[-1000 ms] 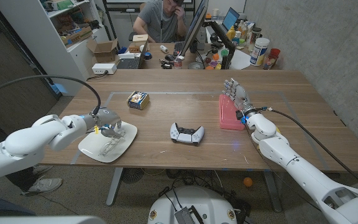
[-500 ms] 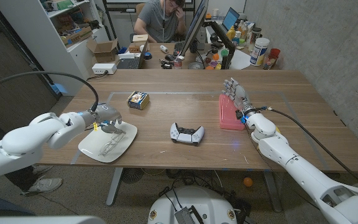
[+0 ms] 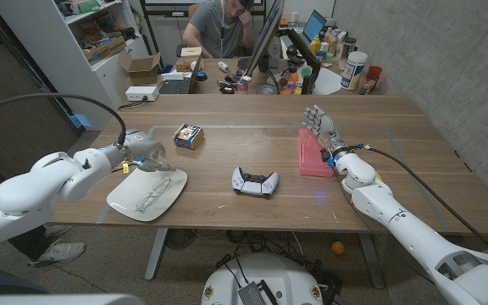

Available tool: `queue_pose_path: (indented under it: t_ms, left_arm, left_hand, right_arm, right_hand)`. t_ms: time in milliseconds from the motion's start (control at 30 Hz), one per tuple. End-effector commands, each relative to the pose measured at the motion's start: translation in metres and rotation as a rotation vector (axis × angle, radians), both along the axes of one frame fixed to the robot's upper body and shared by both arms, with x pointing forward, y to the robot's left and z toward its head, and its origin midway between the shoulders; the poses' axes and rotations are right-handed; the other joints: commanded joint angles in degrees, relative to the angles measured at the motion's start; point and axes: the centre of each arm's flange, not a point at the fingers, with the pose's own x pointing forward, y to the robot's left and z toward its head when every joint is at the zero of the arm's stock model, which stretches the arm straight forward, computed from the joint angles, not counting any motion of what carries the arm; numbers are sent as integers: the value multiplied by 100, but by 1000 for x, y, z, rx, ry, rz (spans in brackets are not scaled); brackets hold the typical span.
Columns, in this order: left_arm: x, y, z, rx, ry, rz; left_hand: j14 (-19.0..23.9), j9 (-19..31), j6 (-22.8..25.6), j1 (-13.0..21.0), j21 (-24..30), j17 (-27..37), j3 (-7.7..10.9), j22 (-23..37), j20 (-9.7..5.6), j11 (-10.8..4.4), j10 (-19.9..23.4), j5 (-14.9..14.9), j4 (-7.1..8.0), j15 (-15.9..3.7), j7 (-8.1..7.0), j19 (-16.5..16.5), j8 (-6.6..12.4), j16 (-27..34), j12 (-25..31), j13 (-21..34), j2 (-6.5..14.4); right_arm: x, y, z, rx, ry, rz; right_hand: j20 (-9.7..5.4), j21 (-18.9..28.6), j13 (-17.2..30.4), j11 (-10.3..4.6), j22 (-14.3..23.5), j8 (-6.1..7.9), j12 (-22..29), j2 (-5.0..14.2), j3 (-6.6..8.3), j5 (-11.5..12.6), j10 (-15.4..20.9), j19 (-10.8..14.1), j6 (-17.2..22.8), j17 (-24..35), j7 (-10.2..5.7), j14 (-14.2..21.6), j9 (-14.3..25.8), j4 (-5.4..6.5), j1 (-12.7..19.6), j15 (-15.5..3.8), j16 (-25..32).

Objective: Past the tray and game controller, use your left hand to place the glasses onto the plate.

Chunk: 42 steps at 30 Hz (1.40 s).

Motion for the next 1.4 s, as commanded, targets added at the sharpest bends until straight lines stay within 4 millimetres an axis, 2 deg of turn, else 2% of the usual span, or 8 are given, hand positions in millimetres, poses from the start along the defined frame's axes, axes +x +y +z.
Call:
queue_pose_path:
  t_ms: [33,233,367,933,1100,1200,1333,1400]
  left_arm:
    - [-13,6,16,-83,-86,-30]
    - [-19,8,21,-116,-110,-41]
    - [-20,9,24,-135,-111,-39]
    - [-36,22,44,-303,-214,-91]
    - [-38,26,48,-331,-235,-103]
    - [-39,28,50,-359,-237,-111]
    - [-41,31,52,-391,-249,-121]
    - [-41,33,54,-415,-255,-129]
  left_hand:
    - [-253,5,-43,-346,-152,-15,-136,5,77,80,-133,22,23,77,95,45,-28,-50,-80,-48,40]
    - [-376,4,-146,-599,-285,-25,-227,11,103,67,-336,51,12,118,107,56,-51,-51,-172,-100,96]
    - [-777,2,-324,-866,-481,-37,-344,21,155,65,-556,103,-21,224,92,12,-71,-116,-235,-168,153]
    - [-1435,-2,-770,-1348,-853,-47,-587,24,416,250,-1093,210,-34,492,230,-49,-80,-133,-293,-285,255]
    - [-1573,0,-750,-1453,-946,-44,-590,29,477,298,-1234,244,-22,542,257,-76,-45,-120,-296,-311,407]
    - [-1693,2,-949,-1562,-1035,-43,-584,32,513,351,-1410,270,-14,581,271,-88,-89,-110,-306,-336,580]
    - [-1777,1,-1089,-1655,-1120,-45,-609,30,570,362,-1520,284,-16,627,293,-124,-100,-104,-300,-358,652]
    - [-1817,0,-1004,-1758,-1200,-47,-654,29,619,415,-1488,300,-15,645,421,-149,-36,-85,-249,-378,682]
  right_arm:
    - [-2,-1,0,5,-4,1]
    - [-3,-1,-1,11,-7,3]
    - [-3,-1,-1,15,-8,6]
    - [-3,-3,-3,25,-12,5]
    - [-3,-3,-3,25,-13,5]
    - [-3,-2,-4,26,-12,7]
    - [-3,-2,-4,28,-13,6]
    - [-3,-1,-4,29,-15,4]
  right_hand:
    - [-43,2,28,-7,20,15,-11,181,-28,34,25,4,13,15,18,32,20,-2,-53,-20,-3]
    - [-44,3,28,-15,20,15,-9,183,-30,35,29,6,13,16,24,33,20,-1,-54,-21,-3]
    - [-49,3,28,-9,20,15,-8,184,-32,36,31,7,12,16,23,37,20,0,-54,-23,-2]
    - [-81,2,28,-17,20,18,-12,229,-24,45,21,7,17,19,-3,34,20,11,-54,-39,-2]
    - [-95,0,28,-40,20,21,-11,309,6,56,20,0,24,23,-21,34,20,27,-48,-50,1]
    - [-92,1,28,-36,21,20,-10,324,11,58,23,0,22,24,-16,32,21,32,-49,-53,1]
    - [-83,3,29,-38,21,20,-10,317,6,58,22,4,23,26,-6,32,21,35,-54,-50,2]
    - [-84,4,29,-23,21,19,-9,308,1,58,25,6,22,27,-8,33,21,36,-58,-48,3]
